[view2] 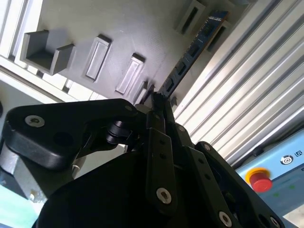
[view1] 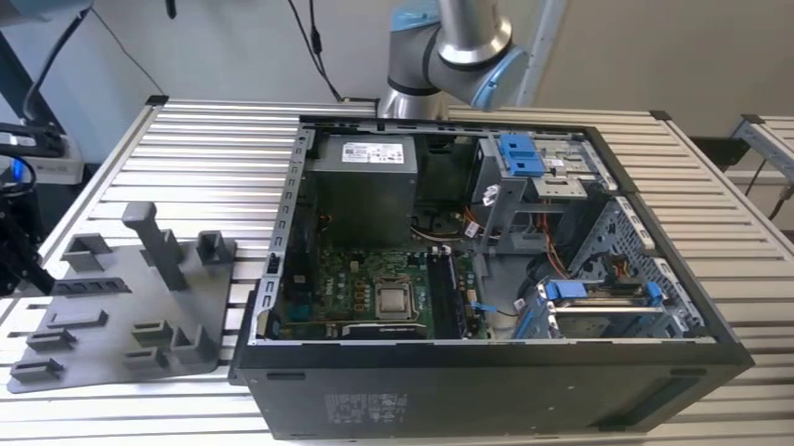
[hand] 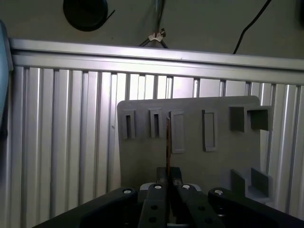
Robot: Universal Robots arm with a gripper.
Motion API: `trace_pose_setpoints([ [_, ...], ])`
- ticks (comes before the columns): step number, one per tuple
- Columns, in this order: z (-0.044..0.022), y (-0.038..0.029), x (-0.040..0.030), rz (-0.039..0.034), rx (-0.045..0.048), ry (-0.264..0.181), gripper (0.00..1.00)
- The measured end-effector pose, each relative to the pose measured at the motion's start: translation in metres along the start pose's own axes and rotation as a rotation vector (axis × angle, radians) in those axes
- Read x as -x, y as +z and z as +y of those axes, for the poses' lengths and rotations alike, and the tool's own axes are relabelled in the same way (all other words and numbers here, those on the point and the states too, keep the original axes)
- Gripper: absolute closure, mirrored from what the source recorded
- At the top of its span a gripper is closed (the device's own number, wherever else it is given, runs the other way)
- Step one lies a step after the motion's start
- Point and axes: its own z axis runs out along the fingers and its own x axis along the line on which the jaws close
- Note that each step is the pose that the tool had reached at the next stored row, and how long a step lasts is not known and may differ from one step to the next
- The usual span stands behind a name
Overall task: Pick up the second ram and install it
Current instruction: 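Pick up the second ram and move it above second insertion slot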
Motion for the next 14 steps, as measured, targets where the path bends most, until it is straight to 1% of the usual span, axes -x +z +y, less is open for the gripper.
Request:
trace_pose_setpoints([
  [14,0.0001,-0.0042,0.0003,0.0000,0.0000,0.000,0.85],
])
